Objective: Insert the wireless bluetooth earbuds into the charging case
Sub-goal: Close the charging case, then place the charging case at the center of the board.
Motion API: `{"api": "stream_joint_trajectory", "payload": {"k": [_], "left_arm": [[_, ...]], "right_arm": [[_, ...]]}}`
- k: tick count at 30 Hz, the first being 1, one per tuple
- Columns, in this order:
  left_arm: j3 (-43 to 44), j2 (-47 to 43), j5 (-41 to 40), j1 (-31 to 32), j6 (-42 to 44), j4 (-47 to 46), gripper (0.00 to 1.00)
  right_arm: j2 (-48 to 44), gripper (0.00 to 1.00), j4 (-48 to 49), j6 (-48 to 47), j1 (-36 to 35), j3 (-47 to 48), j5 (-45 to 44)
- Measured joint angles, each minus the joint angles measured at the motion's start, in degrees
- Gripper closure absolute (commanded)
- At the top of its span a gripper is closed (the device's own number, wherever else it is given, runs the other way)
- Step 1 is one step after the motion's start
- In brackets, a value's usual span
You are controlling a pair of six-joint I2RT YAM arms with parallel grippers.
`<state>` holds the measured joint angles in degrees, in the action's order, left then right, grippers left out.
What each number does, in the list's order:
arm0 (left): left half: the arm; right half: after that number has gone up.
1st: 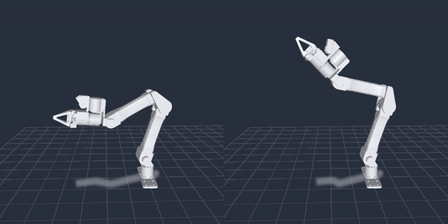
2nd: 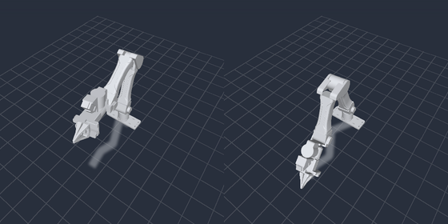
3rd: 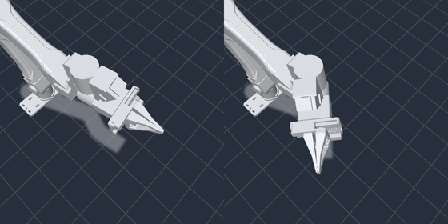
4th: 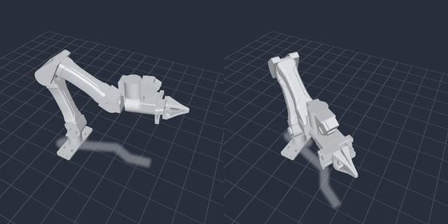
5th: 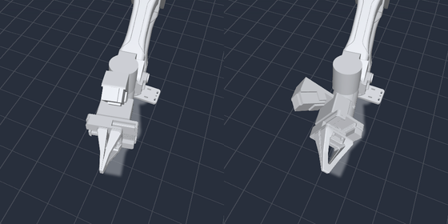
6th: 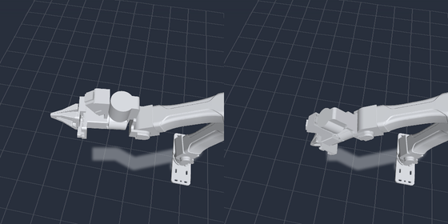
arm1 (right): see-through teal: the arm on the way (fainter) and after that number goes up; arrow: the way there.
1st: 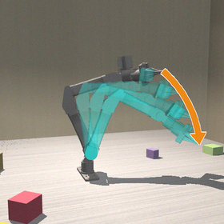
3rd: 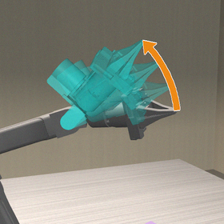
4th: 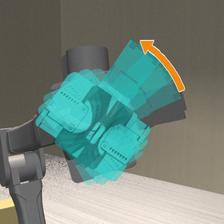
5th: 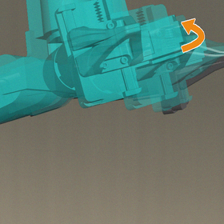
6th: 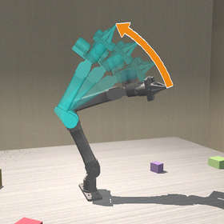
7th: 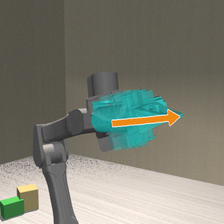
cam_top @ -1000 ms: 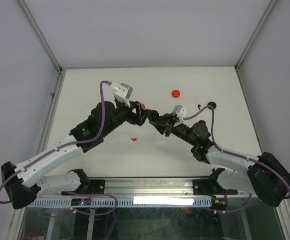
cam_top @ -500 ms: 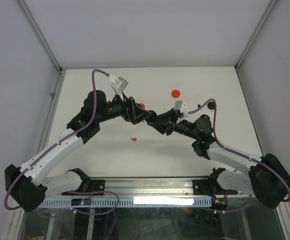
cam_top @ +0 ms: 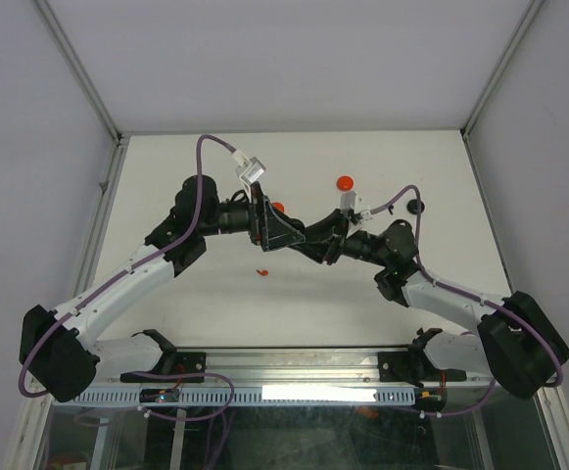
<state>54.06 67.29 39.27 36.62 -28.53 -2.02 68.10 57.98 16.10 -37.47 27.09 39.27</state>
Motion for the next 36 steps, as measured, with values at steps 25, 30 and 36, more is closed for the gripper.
{"api": "stream_joint_trajectory", "payload": {"k": [25, 30, 36], "left_arm": [[5.4, -5.6, -28.3, -2.6, 11.5, 16.7, 0.01], [5.9, -7.2, -42.8, -2.6, 15.7, 21.0, 0.01], [4.8, -11.8, -57.7, -2.6, 20.7, 22.9, 0.01]], "right_arm": [[-1.9, 1.0, -31.6, 4.5, 0.7, 0.0, -4.5], [-2.3, 1.0, -45.5, 5.0, 1.2, 1.1, -9.0], [-1.0, 0.98, -56.6, 7.3, 1.3, 1.3, -13.7]]}}
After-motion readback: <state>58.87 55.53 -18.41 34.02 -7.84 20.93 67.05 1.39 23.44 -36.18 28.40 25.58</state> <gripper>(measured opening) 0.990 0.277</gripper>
